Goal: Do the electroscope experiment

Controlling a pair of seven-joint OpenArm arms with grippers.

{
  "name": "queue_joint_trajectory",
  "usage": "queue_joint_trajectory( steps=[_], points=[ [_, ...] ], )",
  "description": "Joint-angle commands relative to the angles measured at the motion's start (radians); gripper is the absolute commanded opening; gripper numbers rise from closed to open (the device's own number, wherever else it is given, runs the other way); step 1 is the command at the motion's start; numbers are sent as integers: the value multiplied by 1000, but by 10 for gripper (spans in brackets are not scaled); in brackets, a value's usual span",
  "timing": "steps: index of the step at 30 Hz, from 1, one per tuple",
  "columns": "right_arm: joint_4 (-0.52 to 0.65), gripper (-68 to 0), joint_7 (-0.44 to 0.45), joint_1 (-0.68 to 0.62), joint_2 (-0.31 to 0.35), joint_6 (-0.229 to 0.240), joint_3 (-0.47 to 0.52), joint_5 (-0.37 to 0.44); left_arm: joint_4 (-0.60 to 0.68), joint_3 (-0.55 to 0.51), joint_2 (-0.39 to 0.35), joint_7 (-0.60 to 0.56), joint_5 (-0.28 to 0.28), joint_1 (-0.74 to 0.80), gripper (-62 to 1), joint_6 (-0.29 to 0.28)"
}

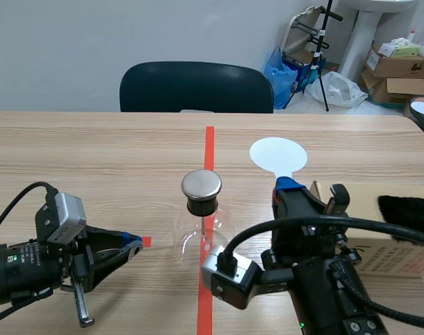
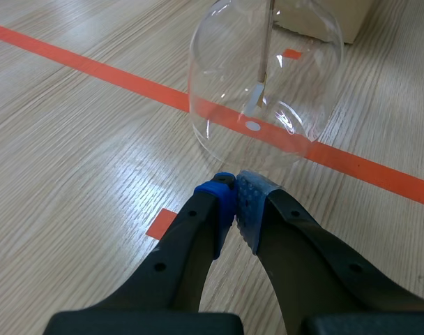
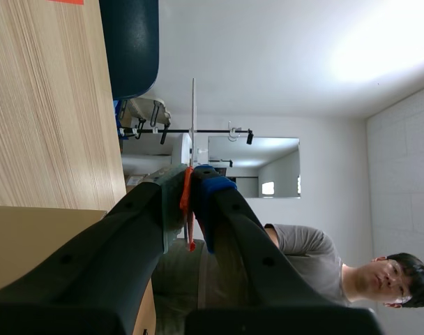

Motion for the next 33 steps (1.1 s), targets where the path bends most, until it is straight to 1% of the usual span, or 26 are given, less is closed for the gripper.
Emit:
queue_joint_trajectory(
  steps=[1, 33],
  points=[
    [18, -665, -4, 9, 5, -10, 1, -1, 19, 0, 2, -14, -11, -1, -579, -2],
    [18, -665, -15, 9, 6, -10, 1, -1, 19, 0, 2, -18, -11, 0, -579, -2]
  ],
)
